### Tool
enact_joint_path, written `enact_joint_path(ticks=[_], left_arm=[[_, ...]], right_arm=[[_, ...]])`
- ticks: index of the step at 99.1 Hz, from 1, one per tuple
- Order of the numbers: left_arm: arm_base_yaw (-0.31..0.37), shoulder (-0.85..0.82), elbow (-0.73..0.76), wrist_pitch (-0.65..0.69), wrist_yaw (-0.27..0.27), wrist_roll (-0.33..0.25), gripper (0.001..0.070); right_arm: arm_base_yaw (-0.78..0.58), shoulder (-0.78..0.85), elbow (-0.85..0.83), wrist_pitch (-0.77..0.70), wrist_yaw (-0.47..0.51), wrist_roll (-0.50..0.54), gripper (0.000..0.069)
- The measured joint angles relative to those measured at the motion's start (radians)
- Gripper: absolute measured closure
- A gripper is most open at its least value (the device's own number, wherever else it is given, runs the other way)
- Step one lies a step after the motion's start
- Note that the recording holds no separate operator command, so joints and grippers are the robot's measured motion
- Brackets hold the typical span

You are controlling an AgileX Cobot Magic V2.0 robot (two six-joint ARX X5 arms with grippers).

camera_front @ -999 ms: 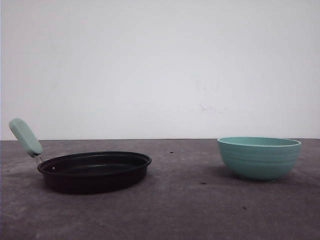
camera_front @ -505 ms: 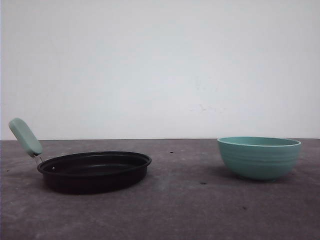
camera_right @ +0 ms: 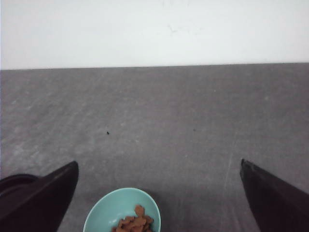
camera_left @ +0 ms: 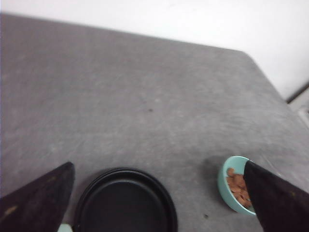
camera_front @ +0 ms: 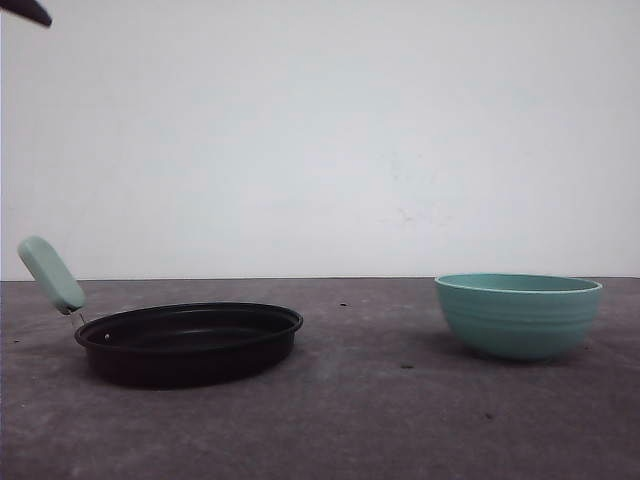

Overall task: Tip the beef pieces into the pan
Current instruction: 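Move the left gripper toward the mint-green pan handle and lower onto it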

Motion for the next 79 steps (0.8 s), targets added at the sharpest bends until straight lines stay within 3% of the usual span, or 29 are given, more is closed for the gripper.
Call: enact_joint_path(ticks=[7,19,42,55,79], left_arm=[[0.003,0.027,-0.002,0.001,-0.032,-0.012,0.0016],[0.035,0.085,-0.042,0.013,-0.034,-0.031,0.0016],[0.131,0.216,-0.28,0.146,0.062,-0.163,0.0016],[0.149,0.271,-0.368,0.221,0.073,-0.234,0.0019],[0.149,0.393,-0.373,0.327,0.089,-0.294,0.0081]], right_arm=[[0.0,0.009,0.0,-0.026,0.0,0.0,0.0022],[0.0,0.032,0.0,-0.086,0.0,0.0,0.0022],[0.0,0.039,0.0,-0.171,0.0,-0.002,0.0022],[0.0,0.039,0.0,-0.196,0.0,-0.009,0.0022],[0.0,0.039,0.0,-0.213,0.0,-0.011,0.0022]])
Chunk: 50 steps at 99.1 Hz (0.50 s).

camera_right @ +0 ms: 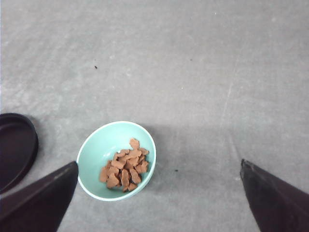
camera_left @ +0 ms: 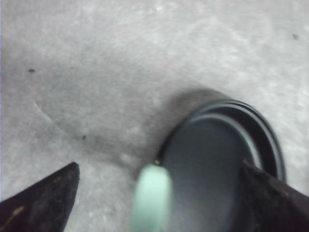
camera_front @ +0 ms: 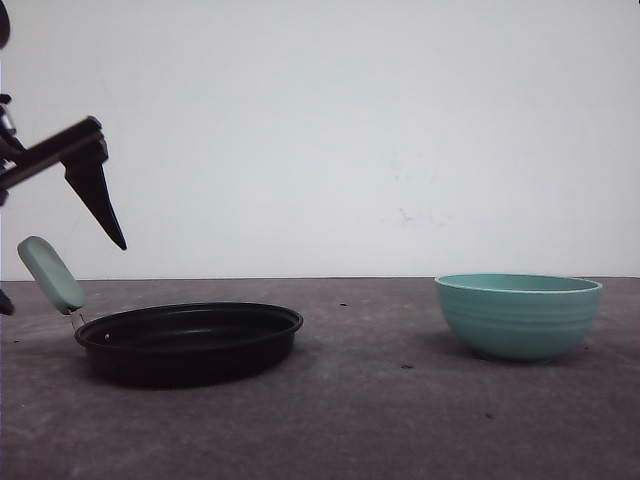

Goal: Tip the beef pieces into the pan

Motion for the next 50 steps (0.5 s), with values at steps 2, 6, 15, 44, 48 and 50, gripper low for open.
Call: enact_joint_path(ticks=[2,6,15,44,48,50], left_arm=[[0.0,0.01,0.0,0.002,0.003,-0.005,0.0082],[0.0,0.038,0.0,0.005,0.019,-0.023,0.0083],[0.0,0.074,0.003,0.006,0.039,-0.045,0.0084],[-0.002,0.113,0.006,0.046,0.044,-0.059,0.0447],[-0.005,0.113,0.006,0.05,0.047,-0.061,0.0518],[-0.007,0.113,0.006,0.053,0.048,-0.061,0.055]], right_arm=[[0.0,0.0,0.0,-0.002,0.0,0.0,0.0022],[0.0,0.0,0.0,-0.004,0.0,0.0,0.0022],[0.0,0.0,0.0,-0.005,0.0,0.0,0.0022],[0.0,0.0,0.0,-0.027,-0.002,0.0,0.0022],[0.0,0.0,0.0,-0.029,-0.006,0.0,0.0027],[0.0,0.0,0.0,-0.029,-0.008,0.0,0.0031]])
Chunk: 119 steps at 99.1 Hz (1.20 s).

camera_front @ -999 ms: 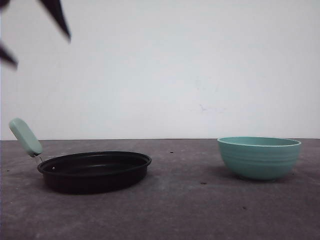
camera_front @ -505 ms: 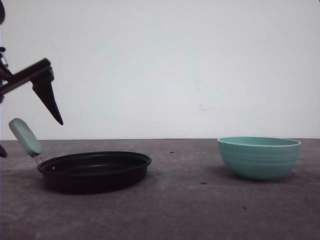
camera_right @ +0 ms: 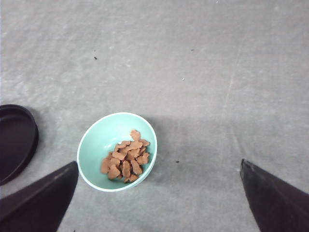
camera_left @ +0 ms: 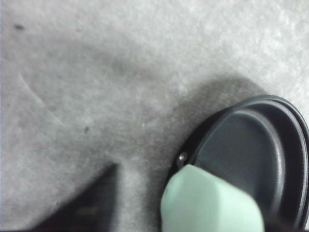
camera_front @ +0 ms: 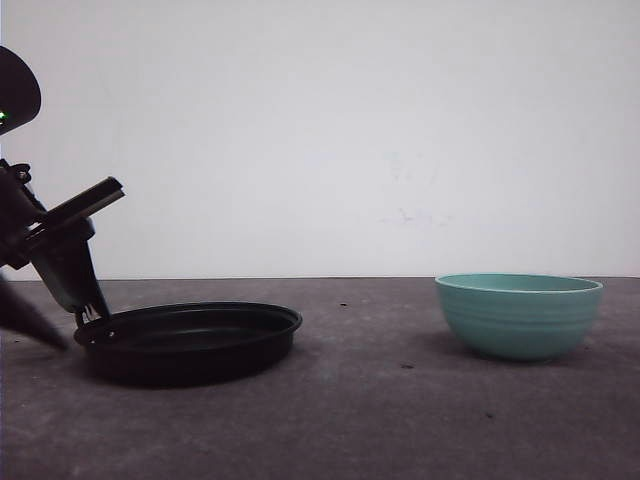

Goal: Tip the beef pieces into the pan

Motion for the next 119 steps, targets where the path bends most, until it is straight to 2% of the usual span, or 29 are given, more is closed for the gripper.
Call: enact_joint_path(ticks=[6,11,27,41,57,79,90,105,119], left_arm=[[-0.006,0.0,0.0,0.005,0.0,0.0,0.0633],[-0.009,0.0,0.0,0.004,0.0,0.003,0.0658],[-0.022,-0.005,0.0,0.004,0.001,0.013,0.0658],[-0.047,-0.048,-0.003,0.008,0.003,0.016,0.0659],[-0.059,-0.145,-0.004,0.051,0.043,0.014,0.0659],[-0.067,-0.205,-0.004,0.036,0.095,-0.014,0.066],[-0.084,-0.226,-0.004,0.036,0.132,-0.027,0.066],[-0.119,-0.236,-0.004,0.034,0.15,-0.044,0.066],[-0.149,-0.236,-0.004,0.032,0.15,-0.05,0.066]], right_arm=[[0.0,0.0,0.0,0.0,-0.016,0.0,0.0054],[0.0,0.0,0.0,0.0,-0.018,0.0,0.007],[0.0,0.003,0.0,-0.012,-0.018,0.0,0.0095],[0.0,0.053,0.0,-0.051,-0.018,0.0,0.0202],[0.0,0.197,0.0,-0.034,-0.017,0.0,0.0237],[0.0,0.418,0.0,0.058,-0.025,0.002,0.0264],[-0.001,0.528,0.0,0.121,-0.079,0.005,0.0352],[0.0,0.629,0.0,0.205,-0.122,0.028,0.0459],[0.0,0.72,0.0,0.221,-0.122,0.05,0.0496]])
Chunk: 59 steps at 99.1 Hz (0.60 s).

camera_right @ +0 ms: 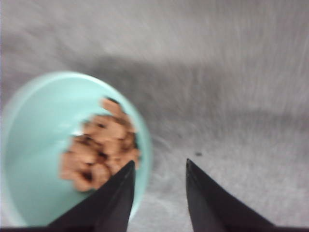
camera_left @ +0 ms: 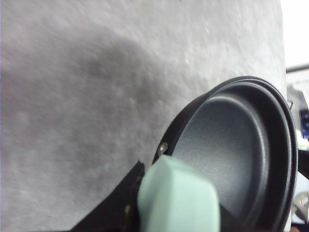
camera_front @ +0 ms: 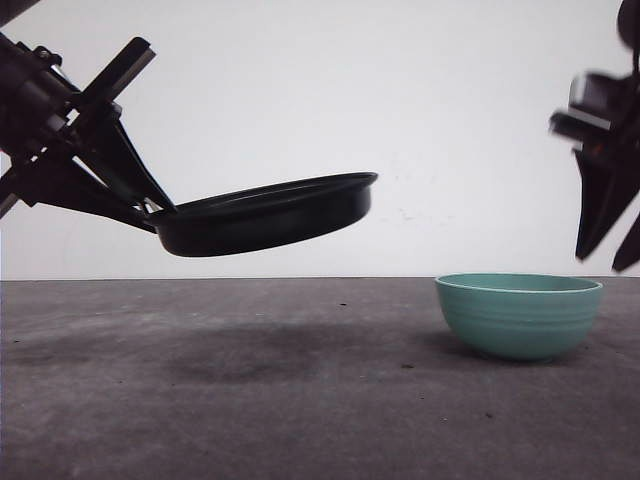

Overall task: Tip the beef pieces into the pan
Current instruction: 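Lower the right gripper onto the rim of the mint-green bowl and grasp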

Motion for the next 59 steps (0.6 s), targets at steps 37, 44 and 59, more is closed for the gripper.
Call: enact_joint_path(ticks=[37,44,59], left_arm=[[-0.013,0.0,0.0,-0.001,0.0,-0.003,0.066],[-0.014,0.0,0.0,-0.001,0.0,-0.003,0.066],[-0.013,0.0,0.0,-0.016,-0.01,-0.003,0.0661]], right_arm=[[0.019,0.086,0.0,0.069,-0.003,0.038,0.0501],[0.03,0.095,0.0,0.078,-0.003,0.054,0.0501],[0.061,0.099,0.0,0.112,-0.002,0.081,0.0526]])
